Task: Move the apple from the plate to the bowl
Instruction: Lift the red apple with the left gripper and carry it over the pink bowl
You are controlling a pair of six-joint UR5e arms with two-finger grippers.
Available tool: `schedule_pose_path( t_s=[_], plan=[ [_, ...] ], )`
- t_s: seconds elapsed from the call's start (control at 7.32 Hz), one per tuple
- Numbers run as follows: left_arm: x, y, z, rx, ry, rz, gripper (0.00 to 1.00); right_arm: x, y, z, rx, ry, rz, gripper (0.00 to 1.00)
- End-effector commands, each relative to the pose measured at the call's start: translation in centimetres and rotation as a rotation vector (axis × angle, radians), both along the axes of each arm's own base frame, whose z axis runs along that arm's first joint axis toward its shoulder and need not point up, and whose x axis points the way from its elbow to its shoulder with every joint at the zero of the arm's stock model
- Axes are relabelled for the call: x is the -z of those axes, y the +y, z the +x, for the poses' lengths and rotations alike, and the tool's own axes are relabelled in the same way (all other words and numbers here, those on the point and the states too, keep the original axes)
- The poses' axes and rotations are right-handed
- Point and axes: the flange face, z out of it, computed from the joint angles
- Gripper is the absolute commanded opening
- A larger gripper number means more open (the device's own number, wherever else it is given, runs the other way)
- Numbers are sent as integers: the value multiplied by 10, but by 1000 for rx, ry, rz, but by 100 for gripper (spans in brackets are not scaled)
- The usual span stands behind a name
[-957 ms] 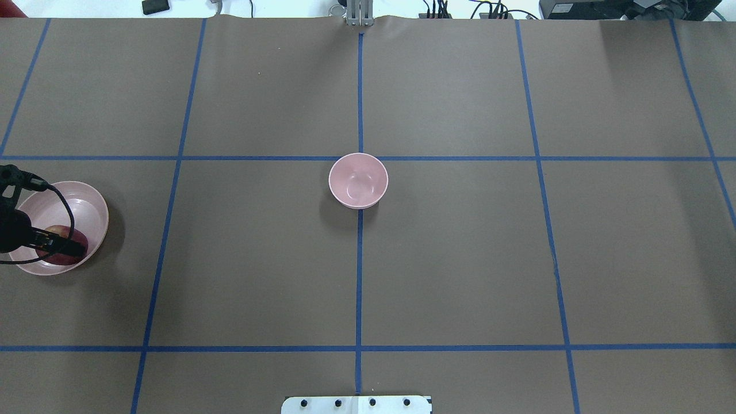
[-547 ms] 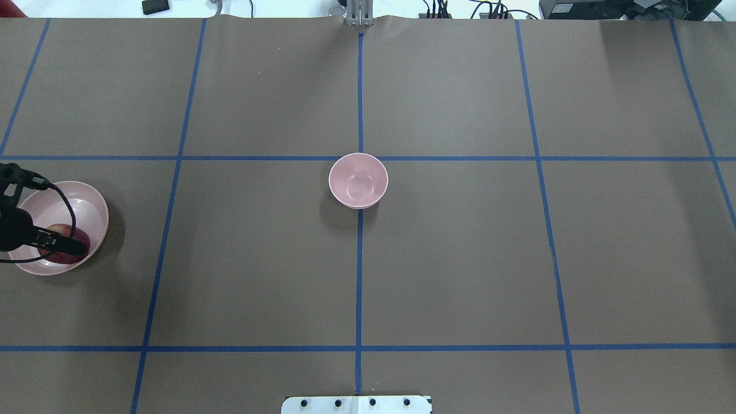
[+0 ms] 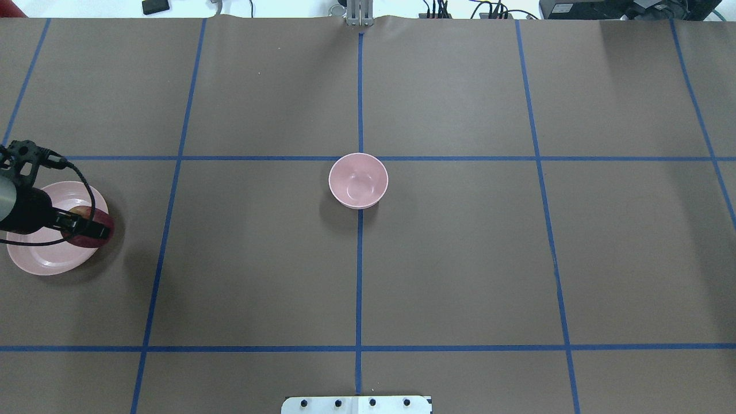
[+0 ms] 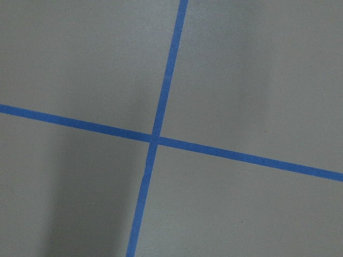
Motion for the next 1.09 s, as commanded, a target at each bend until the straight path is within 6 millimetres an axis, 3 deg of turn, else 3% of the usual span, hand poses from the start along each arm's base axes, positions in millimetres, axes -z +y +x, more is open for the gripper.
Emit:
schedule_pose_path(
  t_s=[0.0,0.14,0.41,0.55,0.96],
  plan=[
    [78,-44,41,15,-19,-38,27,1,0,0,0,-1,1,100],
    [129,-64,65,48,-20,-94,27,1,0,0,0,-1,1,100],
    [232,-68,132,53,-11,-187,27,1,0,0,-2,-1,-1,100],
    [274,-75,170,100,-7,-215,27,0,0,0,-3,-1,-4,100],
    [365,-91,275,128,6,-304,27,-2,3,0,-3,-1,-7,100]
  ],
)
